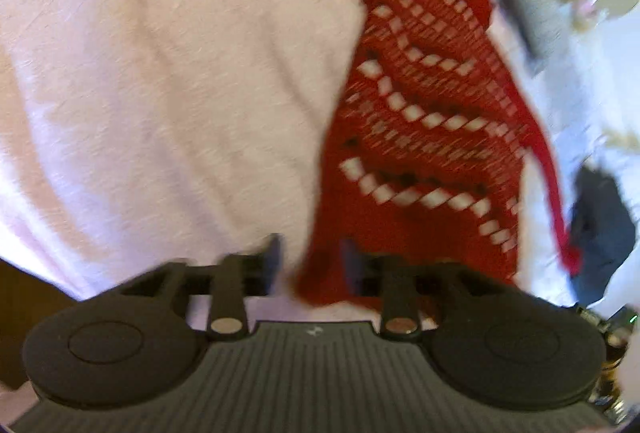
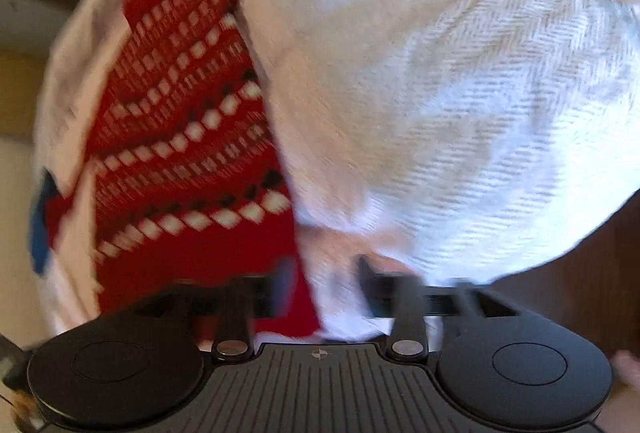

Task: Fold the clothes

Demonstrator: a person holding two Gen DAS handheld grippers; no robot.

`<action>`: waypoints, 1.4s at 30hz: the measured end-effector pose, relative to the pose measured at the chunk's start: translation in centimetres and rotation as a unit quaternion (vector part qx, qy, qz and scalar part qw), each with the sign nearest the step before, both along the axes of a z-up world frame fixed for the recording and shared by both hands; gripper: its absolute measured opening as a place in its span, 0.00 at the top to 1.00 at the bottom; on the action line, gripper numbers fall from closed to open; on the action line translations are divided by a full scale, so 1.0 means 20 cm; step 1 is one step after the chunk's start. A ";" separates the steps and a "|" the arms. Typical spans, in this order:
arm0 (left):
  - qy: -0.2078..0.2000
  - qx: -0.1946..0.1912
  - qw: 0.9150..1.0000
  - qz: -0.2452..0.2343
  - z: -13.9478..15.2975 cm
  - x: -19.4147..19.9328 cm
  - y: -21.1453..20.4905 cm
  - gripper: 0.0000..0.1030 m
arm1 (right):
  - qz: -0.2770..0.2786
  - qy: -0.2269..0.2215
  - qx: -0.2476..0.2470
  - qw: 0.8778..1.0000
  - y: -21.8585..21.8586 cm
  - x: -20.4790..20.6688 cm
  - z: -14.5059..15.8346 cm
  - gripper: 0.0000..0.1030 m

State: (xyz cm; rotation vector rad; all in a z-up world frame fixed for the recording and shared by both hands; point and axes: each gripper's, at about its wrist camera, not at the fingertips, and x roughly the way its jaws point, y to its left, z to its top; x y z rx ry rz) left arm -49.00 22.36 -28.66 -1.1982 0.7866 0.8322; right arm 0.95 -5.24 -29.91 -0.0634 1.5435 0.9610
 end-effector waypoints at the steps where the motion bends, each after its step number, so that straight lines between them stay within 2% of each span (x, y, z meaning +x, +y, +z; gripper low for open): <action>1: -0.010 0.007 1.000 0.003 0.00 0.01 0.00 0.52 | -0.008 0.003 0.011 1.000 -0.01 0.00 0.00 0.32; 3: -0.008 0.010 1.000 -0.005 -0.04 0.04 0.03 0.52 | -0.004 0.006 0.027 1.000 0.02 -0.01 -0.03 0.32; 6: 0.002 -0.011 1.000 -0.022 -0.14 0.11 0.06 0.53 | 0.011 -0.004 0.017 1.000 0.07 -0.06 -0.11 0.32; 7: -0.001 -0.011 1.000 -0.028 -0.15 0.12 0.07 0.55 | 0.013 -0.005 0.020 1.000 0.09 -0.08 -0.14 0.32; 8: -0.004 -0.009 0.999 -0.037 -0.15 0.14 0.07 0.64 | 0.015 -0.006 0.022 1.000 0.09 -0.10 -0.16 0.32; 9: -0.007 -0.007 0.999 -0.046 -0.15 0.15 0.07 0.97 | 0.021 -0.012 0.022 0.999 0.09 -0.12 -0.17 0.59; 10: -0.012 -0.002 0.999 -0.052 -0.14 0.15 0.07 0.96 | 0.036 -0.013 0.025 0.999 0.10 -0.13 -0.17 0.95; 12: -0.031 0.021 0.998 -0.052 -0.07 0.09 0.06 0.96 | 0.056 -0.023 0.048 0.997 0.07 -0.12 -0.12 0.96; 15: -0.023 0.053 0.996 -0.062 0.01 -0.02 0.04 0.96 | 0.058 -0.034 0.065 0.996 -0.03 -0.05 -0.05 0.97; 16: -0.007 0.045 0.997 -0.061 -0.01 -0.04 0.04 0.96 | 0.053 -0.037 0.066 0.996 -0.07 -0.02 -0.03 0.97; 18: 0.029 0.027 0.997 -0.070 -0.07 -0.04 0.03 0.95 | 0.050 -0.053 0.028 0.997 -0.10 0.01 -0.07 0.97; 21: 0.065 0.038 0.990 -0.116 -0.11 0.11 0.03 0.94 | 0.058 -0.048 -0.020 0.997 -0.01 -0.03 -0.15 0.96; 23: 0.083 0.042 0.984 -0.152 -0.08 0.18 0.04 0.92 | 0.069 -0.058 -0.049 0.995 0.06 -0.06 -0.16 0.91; 24: 0.088 0.042 0.981 -0.167 -0.07 0.20 0.04 0.91 | 0.078 -0.072 -0.061 0.992 0.09 -0.07 -0.13 0.76; 25: 0.086 0.038 0.980 -0.176 -0.04 0.17 0.06 0.89 | 0.087 -0.086 -0.073 0.990 0.11 -0.07 -0.11 0.61; 26: 0.083 0.034 0.979 -0.184 -0.02 0.15 0.08 0.89 | 0.091 -0.104 -0.082 0.987 0.13 -0.08 -0.07 0.56; 27: 0.078 0.031 0.979 -0.187 0.00 0.12 0.10 0.89 | 0.089 -0.126 -0.084 0.984 0.14 -0.07 -0.02 0.56; 29: 0.055 0.037 0.984 -0.164 0.08 0.05 0.18 0.89 | 0.078 -0.171 -0.078 0.979 0.19 -0.06 0.08 0.56; 31: 0.028 0.055 0.988 -0.138 0.12 0.04 0.27 0.88 | 0.048 -0.202 -0.038 0.977 0.26 -0.05 0.16 0.56; 34: -0.025 0.086 0.991 -0.099 0.12 0.12 0.43 0.85 | 0.019 -0.210 0.023 0.977 0.46 -0.11 0.16 0.56; 37: -0.038 0.085 0.989 -0.116 0.01 0.28 0.47 0.82 | 0.023 -0.209 0.035 0.977 0.64 -0.22 0.06 0.56; 40: -0.012 0.049 0.989 -0.137 -0.13 0.33 0.45 0.84 | 0.048 -0.182 -0.045 0.981 0.66 -0.30 -0.10 0.56; 42: -0.018 0.032 0.991 -0.125 -0.14 0.25 0.45 0.86 | 0.059 -0.163 -0.100 0.980 0.66 -0.33 -0.19 0.56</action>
